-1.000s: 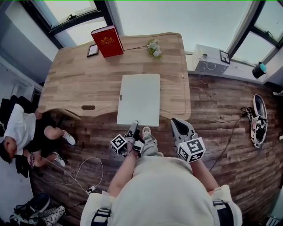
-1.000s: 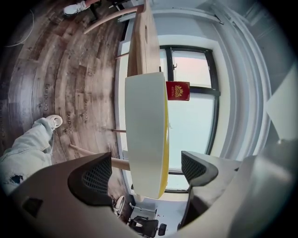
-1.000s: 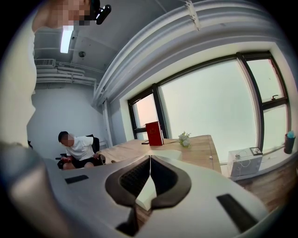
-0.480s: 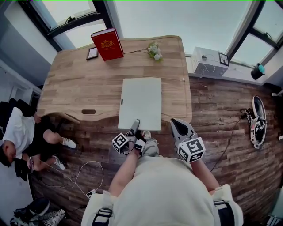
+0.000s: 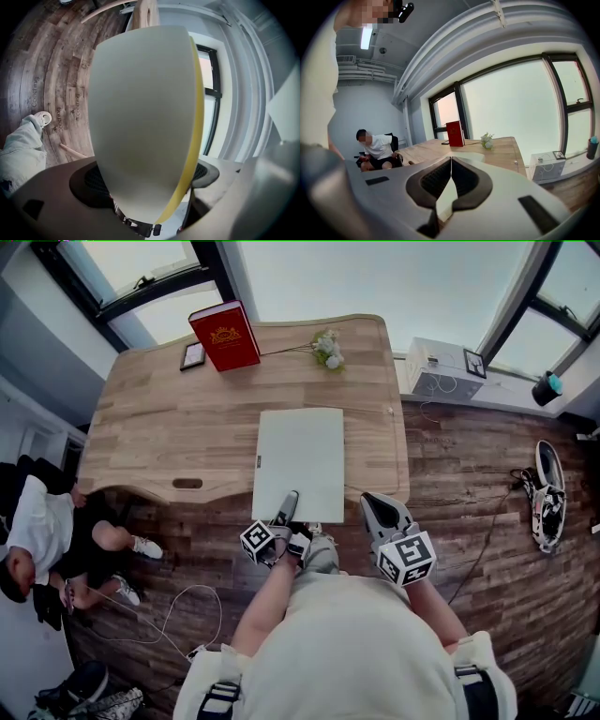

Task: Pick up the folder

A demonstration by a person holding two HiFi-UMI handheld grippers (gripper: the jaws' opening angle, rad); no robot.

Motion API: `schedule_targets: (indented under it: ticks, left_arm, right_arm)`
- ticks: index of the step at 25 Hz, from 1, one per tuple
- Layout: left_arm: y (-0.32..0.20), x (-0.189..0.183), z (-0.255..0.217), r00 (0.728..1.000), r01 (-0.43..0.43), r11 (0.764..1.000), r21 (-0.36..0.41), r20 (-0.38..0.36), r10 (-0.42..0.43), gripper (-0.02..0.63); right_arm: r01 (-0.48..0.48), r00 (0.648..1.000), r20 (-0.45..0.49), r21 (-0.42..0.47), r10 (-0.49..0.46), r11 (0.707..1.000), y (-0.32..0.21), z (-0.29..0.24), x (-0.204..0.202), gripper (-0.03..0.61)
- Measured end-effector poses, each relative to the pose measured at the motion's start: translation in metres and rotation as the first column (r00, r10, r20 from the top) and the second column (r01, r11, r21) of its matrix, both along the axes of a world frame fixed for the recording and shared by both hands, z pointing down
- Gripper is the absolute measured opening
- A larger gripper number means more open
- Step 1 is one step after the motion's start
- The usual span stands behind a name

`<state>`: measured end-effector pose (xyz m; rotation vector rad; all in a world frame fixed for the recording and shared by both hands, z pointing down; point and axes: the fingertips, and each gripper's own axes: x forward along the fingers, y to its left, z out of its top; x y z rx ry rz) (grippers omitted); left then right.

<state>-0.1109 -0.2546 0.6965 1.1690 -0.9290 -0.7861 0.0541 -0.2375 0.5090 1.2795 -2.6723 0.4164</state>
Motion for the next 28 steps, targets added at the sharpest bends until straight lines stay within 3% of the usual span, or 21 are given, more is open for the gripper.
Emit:
schedule_targets:
  ticks: [5, 12, 28]
  left_arm:
    - [-0.002, -0.006, 0.009, 0.999, 0.023, 0.999, -0.03, 0.03, -0.022, 0.44]
    - [-0.005, -0.006, 0.008, 1.0, 0.012, 1.0, -0.012, 0.024, -0.012, 0.438]
    - [0.01, -0.004, -0.008, 0.995, -0.014, 1.0, 0.027, 0.096, 0.011, 0.327]
  right_arm:
    - [-0.01, 1.0, -0.005, 0.001, 0.01, 1.0, -0.003, 0.001, 0.002, 0.018]
    - [-0.017, 1.0, -0.012, -0.005, 0.017, 1.0, -0.002, 0.004, 0.008, 0.018]
    - [-0.017, 1.0, -0.006, -0.002, 0.017, 1.0, 0.016, 0.001, 0.015, 0.018]
